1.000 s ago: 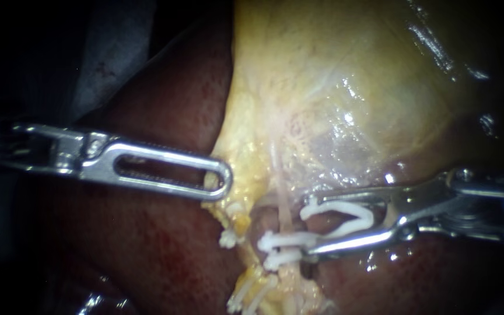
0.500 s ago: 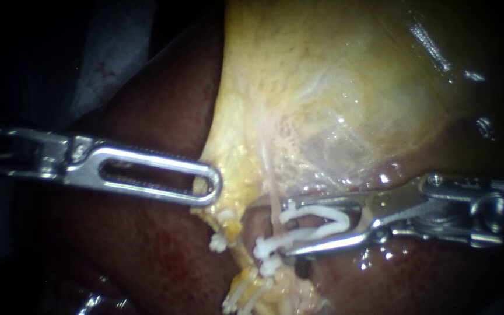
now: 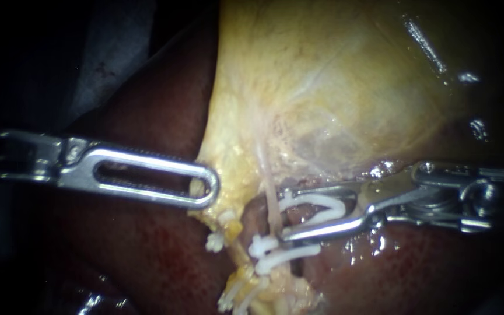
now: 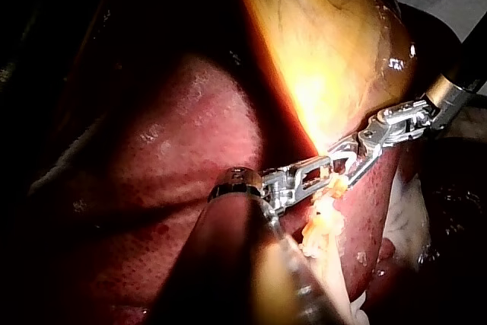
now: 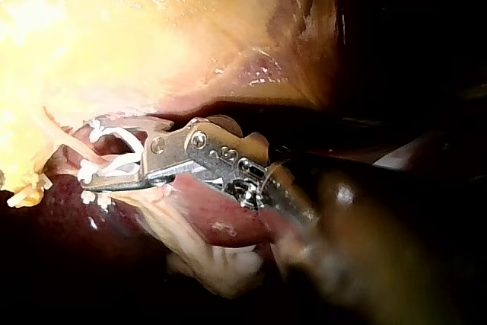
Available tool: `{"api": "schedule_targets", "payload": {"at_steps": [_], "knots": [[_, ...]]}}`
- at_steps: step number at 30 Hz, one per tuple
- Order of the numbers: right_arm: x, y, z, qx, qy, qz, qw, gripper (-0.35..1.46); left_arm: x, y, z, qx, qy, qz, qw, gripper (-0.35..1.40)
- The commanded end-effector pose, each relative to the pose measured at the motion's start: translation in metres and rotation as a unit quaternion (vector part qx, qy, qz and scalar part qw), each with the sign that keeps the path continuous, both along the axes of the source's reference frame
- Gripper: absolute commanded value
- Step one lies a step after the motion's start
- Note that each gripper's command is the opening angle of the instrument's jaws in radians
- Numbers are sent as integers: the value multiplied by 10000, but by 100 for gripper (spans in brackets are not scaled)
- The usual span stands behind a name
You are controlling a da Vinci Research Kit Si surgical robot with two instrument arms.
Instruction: Clipping third clip right tube
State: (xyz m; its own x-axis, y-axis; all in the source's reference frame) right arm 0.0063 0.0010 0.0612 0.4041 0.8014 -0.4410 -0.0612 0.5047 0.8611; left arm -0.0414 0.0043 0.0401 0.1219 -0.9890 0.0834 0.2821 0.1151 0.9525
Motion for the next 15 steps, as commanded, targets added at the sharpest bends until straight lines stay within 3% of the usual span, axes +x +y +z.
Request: {"api": "schedule_targets", "payload": {"at_steps": [1, 15], "knots": [[4, -1, -1, 9, 3, -15, 10000, 50, 0, 0, 0, -1, 3, 0, 10000, -35], [29, 4, -10, -10, 111, -59, 9999, 48, 0, 1, 2, -4, 3, 2, 10000, -35]]}}
